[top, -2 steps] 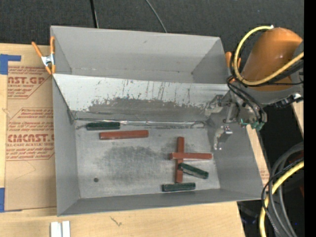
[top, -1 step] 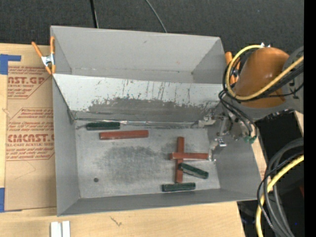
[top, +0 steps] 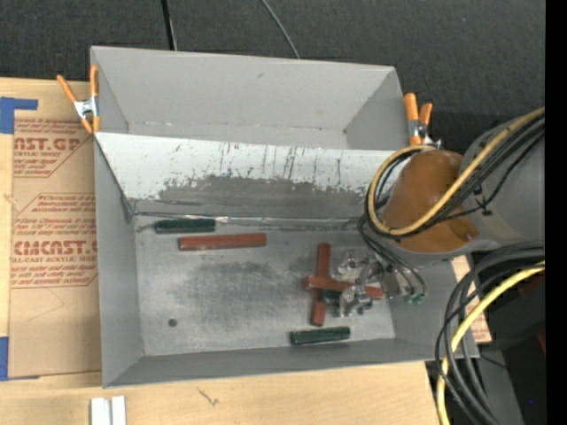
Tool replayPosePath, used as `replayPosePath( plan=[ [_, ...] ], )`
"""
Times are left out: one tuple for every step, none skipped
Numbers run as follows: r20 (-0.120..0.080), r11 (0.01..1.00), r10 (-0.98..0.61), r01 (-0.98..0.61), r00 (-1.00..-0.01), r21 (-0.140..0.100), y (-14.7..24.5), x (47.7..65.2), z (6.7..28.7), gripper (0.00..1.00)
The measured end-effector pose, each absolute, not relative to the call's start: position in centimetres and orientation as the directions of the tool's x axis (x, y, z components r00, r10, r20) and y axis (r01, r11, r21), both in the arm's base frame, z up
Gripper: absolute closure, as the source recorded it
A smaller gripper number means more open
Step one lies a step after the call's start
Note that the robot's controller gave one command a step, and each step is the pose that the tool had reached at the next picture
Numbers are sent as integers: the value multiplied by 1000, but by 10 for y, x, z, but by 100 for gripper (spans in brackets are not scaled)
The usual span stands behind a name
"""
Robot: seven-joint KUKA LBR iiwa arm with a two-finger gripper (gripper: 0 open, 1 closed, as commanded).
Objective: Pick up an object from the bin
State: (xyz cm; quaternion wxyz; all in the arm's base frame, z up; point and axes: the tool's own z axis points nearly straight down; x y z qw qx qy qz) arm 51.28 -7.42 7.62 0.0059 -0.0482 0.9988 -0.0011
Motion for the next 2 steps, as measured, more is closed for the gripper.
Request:
replayPosePath(
  plan=[
    [-12, 995, -96, -96, -995, -3, -74, 513, 76, 100],
    [-2, 992, -130, -130, -992, -1, -82, 498, 221, 100]
  ],
)
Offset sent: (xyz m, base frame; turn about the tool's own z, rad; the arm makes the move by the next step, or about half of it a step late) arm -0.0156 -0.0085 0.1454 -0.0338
